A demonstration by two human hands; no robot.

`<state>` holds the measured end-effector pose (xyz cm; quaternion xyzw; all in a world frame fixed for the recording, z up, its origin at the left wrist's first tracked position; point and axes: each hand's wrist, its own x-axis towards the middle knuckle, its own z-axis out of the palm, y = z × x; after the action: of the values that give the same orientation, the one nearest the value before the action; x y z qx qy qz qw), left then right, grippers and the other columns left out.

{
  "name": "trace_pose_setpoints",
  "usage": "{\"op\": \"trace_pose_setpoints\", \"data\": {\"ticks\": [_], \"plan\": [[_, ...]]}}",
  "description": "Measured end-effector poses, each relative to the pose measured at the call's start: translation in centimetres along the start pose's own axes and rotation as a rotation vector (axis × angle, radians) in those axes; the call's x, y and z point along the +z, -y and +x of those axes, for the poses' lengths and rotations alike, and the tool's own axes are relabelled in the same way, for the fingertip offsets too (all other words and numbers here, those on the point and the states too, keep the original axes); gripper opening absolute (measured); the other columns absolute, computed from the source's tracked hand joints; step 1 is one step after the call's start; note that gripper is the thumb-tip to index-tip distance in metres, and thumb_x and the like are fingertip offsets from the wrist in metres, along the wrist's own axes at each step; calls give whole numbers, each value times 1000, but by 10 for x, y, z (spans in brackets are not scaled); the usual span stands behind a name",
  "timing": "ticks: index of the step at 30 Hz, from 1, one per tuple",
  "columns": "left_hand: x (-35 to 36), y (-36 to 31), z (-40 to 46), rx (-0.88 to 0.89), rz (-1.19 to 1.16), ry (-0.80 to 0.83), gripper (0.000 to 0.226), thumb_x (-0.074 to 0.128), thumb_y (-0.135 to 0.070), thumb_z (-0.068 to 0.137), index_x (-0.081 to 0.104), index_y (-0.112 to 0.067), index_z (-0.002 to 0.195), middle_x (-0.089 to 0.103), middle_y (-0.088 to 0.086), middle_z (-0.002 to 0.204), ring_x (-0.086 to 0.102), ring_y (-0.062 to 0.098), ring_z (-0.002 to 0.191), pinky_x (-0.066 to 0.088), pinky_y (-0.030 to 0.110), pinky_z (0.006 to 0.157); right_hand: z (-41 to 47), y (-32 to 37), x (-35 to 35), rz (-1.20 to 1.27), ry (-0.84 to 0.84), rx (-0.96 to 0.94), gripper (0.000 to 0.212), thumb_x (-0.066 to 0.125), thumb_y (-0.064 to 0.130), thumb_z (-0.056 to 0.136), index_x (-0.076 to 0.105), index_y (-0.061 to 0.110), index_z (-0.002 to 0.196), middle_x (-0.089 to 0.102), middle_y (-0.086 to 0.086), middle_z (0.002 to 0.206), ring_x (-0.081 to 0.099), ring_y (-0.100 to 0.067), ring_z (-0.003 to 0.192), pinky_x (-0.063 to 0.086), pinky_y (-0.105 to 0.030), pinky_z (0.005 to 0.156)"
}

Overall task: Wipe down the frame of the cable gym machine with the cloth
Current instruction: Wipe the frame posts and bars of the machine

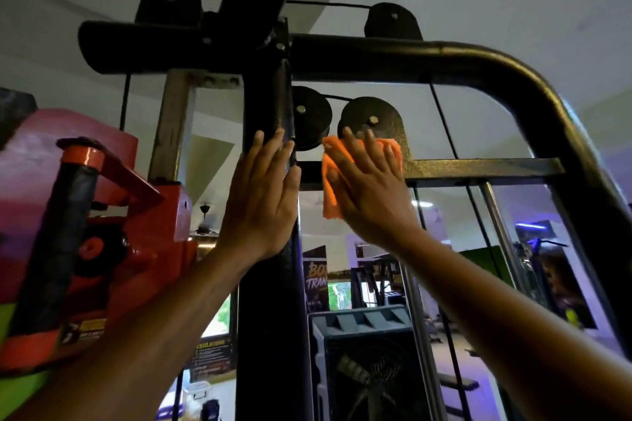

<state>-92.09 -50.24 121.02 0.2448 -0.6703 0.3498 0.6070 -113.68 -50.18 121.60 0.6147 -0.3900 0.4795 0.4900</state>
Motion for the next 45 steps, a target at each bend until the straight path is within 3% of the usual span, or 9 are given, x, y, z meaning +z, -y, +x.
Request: {"op": "trace_pose_setpoints", "data": {"ticks": [6,12,16,20,25,28,33,40,45], "plan": [[-4,-3,-2,105,188,67,60,21,-50,113,40,-26,165,21,-6,178,-4,18,167,3,52,135,-17,-2,-24,32,100,-111,71,56,36,111,18,37,172,18,5,179,10,-26,167,25,-59,129],[-9,-16,5,171,342,207,72,9,-56,107,34,-27,168,23,-3,178,3,21,167,-7,55,133,-14,-47,-75,122,53,-64,56,34,50,114,40,33,167,59,-13,157,67,-34,131,64,-50,98],[1,-36,23,126,404,240,67,14,-50,111,13,-25,173,9,-3,181,-2,18,167,-10,52,133,13,-68,-72,59,24,150,69,16,68,112,7,40,174,16,0,182,9,-31,168,22,-67,130],[10,-43,59,57,397,202,65,28,-47,114,9,-26,173,7,-4,181,-2,16,167,-9,47,132,-1,-56,-29,24,82,97,75,8,69,109,-23,38,169,-22,7,180,-20,-30,166,-13,-63,131],[18,-41,76,91,403,223,63,30,-50,114,17,-27,172,14,-6,180,6,13,166,-2,45,135,-26,-76,-36,164,53,-13,68,18,57,108,20,35,173,14,3,181,12,-29,168,23,-61,132],[17,-37,76,130,368,201,59,27,-48,115,27,-27,170,23,-8,178,14,12,165,4,42,134,0,-91,-53,219,-65,-47,65,27,53,108,37,29,168,40,-9,170,58,-38,138,58,-38,92],[21,-36,75,130,470,183,63,21,-50,112,23,-27,171,19,-9,179,12,12,165,4,39,133,71,-73,-32,175,32,31,69,21,61,115,3,32,175,-7,2,183,-15,-27,167,-4,-61,134],[18,-37,72,127,460,222,61,22,-46,115,13,-27,172,9,-10,180,4,8,165,-3,37,133,17,-91,-19,13,73,-187,69,8,65,111,-8,37,172,-22,8,179,-23,-18,166,-7,-56,135],[18,-35,73,126,461,231,62,23,-48,114,13,-27,172,8,-8,180,4,10,166,-2,38,132,68,-76,-26,136,82,1,71,13,66,110,-6,38,173,-20,3,181,-24,-27,165,-6,-62,134]]}}
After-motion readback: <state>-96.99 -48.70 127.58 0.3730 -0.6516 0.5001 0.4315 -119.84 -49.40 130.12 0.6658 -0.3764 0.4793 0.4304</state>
